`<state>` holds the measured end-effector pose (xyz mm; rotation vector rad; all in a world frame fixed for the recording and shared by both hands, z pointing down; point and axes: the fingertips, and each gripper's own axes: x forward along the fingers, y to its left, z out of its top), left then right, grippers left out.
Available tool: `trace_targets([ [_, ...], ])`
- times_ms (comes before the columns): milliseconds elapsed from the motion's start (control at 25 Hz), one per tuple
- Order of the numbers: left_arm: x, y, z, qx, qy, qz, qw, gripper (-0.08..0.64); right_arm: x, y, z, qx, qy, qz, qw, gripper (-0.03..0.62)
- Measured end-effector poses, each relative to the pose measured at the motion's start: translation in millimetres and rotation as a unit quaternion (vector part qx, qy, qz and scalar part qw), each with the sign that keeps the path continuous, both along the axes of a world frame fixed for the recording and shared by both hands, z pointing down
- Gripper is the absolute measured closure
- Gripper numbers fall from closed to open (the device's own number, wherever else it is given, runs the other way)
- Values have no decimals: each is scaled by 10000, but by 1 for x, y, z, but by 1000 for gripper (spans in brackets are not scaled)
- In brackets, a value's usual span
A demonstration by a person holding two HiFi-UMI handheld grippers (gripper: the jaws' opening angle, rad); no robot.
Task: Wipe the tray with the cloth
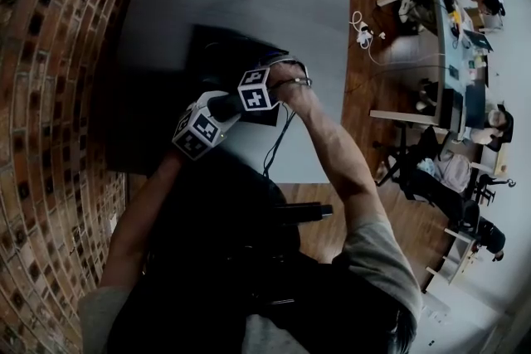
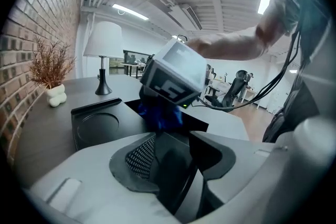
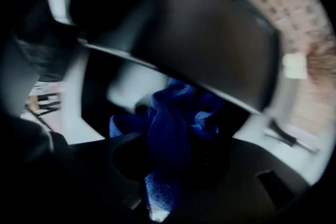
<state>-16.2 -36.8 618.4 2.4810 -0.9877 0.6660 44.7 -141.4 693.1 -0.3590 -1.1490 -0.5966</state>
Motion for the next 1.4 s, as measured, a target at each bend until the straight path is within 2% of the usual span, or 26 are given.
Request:
trace_targets([
  [80, -1, -2, -2, 18, -2, -14, 10000, 359, -13, -42, -2, 872, -360, 49, 9955, 459],
  [120, -2, -2, -3, 13, 2, -30, 10000, 359, -13, -50, 2, 995, -367, 51, 9943, 459],
  [240, -2, -1, -1, -38, -13, -44, 10000, 359, 7, -32, 14, 730, 107, -259, 9969, 460],
  [360, -3, -1, -2, -16, -5, -5, 10000, 359, 19, 19, 13, -336, 414, -167, 9984, 460],
  [480, -3, -1, -2, 23, 37, 5, 10000, 359, 22, 74, 11, -1444, 466, 195, 9882, 459],
  [600, -4, -1, -2, 13, 72, -4, 10000, 359, 8, 111, 10, -2376, -34, 960, 9666, 459],
  [720, -7, 0, 0, 8, 84, -29, 10000, 359, -4, 118, 7, -2969, -813, 1910, 9321, 463],
  [760, -7, 1, 1, -18, 90, -47, 9999, 359, -5, 117, 4, -3159, -1126, 2263, 9145, 463],
  [800, -7, 2, 1, -42, 100, -66, 9999, 359, -7, 117, -2, -3372, -1482, 2627, 8918, 463],
  [880, -6, 4, 1, -59, 101, -78, 9999, 359, -8, 116, -20, -3812, -2283, 3303, 8328, 463],
  [960, -6, 1, 2, -21, 68, -52, 10000, 359, -6, 109, -51, -4167, -3241, 3829, 7581, 462],
  [1040, -6, -5, 4, 32, 34, -16, 10000, 359, -1, 94, -94, -4328, -4377, 4170, 6688, 462],
  [1120, -5, -4, 5, 9, 28, 24, 10000, 359, 16, 77, -132, -4205, -5408, 4427, 5786, 462],
  [1160, -5, -3, 6, -26, 22, 41, 10000, 359, 32, 69, -144, -4024, -5797, 4582, 5405, 462],
  [1200, -5, -1, 6, -55, 15, 51, 10000, 359, 52, 62, -150, -3764, -6093, 4771, 5093, 460],
  [1240, -6, 0, 7, -72, 12, 49, 10000, 359, 75, 57, -152, -3442, -6303, 4993, 4847, 459],
  [1280, -7, 0, 8, -79, 16, 40, 10000, 359, 100, 53, -152, -3071, -6429, 5239, 4667, 459],
  [1320, -7, 0, 8, -81, 27, 27, 10000, 359, 127, 52, -150, -2661, -6475, 5498, 4557, 459],
  [1360, -7, 0, 8, -82, 42, 13, 10000, 359, 154, 53, -147, -2236, -6444, 5756, 4510, 458],
  [1400, -7, -1, 7, -84, 58, 3, 9999, 359, 180, 57, -141, -1828, -6342, 5998, 4523, 459],
])
